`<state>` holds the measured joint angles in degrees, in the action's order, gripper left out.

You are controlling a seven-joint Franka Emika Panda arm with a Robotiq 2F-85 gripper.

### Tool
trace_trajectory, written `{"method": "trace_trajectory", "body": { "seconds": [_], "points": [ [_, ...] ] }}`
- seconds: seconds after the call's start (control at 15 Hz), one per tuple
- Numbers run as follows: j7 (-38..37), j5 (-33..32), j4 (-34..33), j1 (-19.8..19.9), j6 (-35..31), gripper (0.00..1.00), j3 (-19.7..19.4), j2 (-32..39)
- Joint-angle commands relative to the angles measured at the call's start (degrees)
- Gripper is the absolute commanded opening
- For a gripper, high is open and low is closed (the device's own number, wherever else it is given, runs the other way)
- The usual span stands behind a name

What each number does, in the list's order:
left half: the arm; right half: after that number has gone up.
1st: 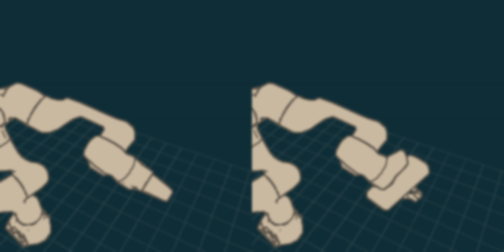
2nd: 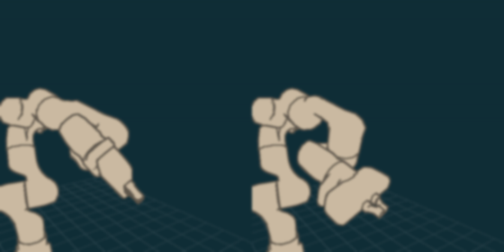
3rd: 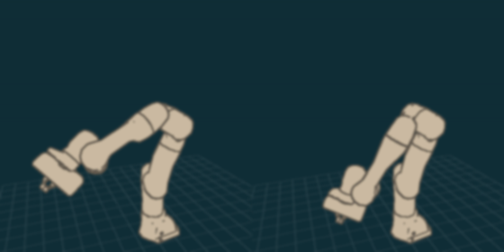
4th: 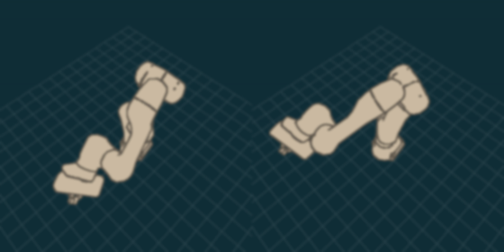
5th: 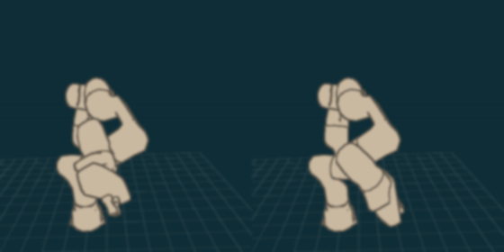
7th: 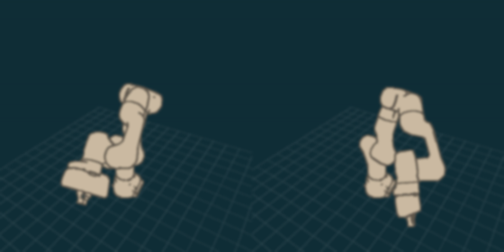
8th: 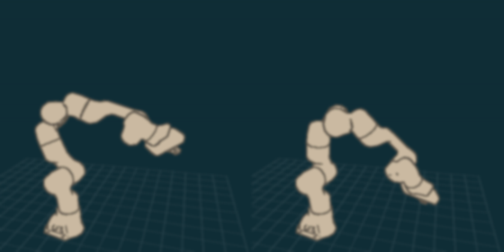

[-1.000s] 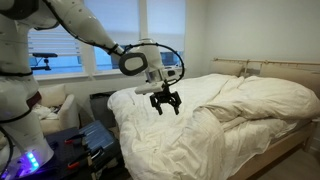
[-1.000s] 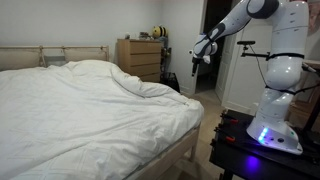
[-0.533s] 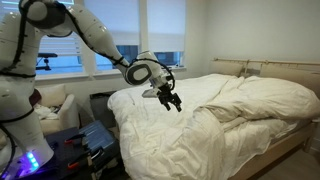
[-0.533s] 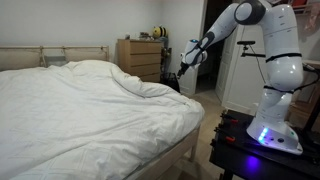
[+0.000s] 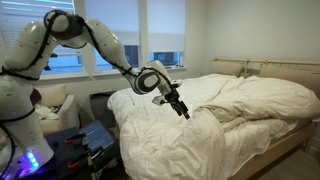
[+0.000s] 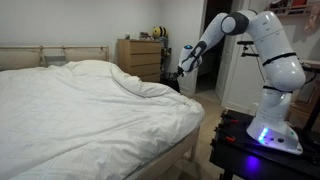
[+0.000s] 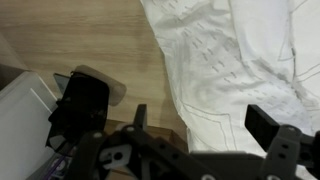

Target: Straighten the blanket on the bed

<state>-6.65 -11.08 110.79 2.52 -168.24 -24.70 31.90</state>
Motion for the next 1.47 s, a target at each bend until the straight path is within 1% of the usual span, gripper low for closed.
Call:
{"method": "trace_trajectory", "body": {
  "seconds": [0.0, 0.27, 0.47, 0.73, 1.0, 1.07, 1.13, 1.4],
  "points": [
    [-7.31, -0.9, -5.61, -4.18, -2.0, 1.0, -5.14, 6.8],
    [-12.8, 0.34, -10.29, -8.1, -1.22, 1.0, -9.68, 13.18],
    [-15.44, 1.53, -13.52, -9.71, -0.11, 1.0, -11.93, 17.23],
    [-17.51, 3.44, -17.26, -10.57, 0.58, 1.0, -14.13, 21.7],
    [-17.79, 5.14, -20.16, -10.55, 0.96, 1.0, -15.38, 24.72],
    [-17.03, 5.36, -20.56, -9.83, -0.45, 1.0, -14.84, 25.11],
    [-14.24, 5.17, -20.64, -8.01, -1.76, 1.0, -12.37, 24.47],
    [-9.01, 5.4, -21.82, -3.1, -1.7, 1.0, -4.78, 23.43]
  ]
}}
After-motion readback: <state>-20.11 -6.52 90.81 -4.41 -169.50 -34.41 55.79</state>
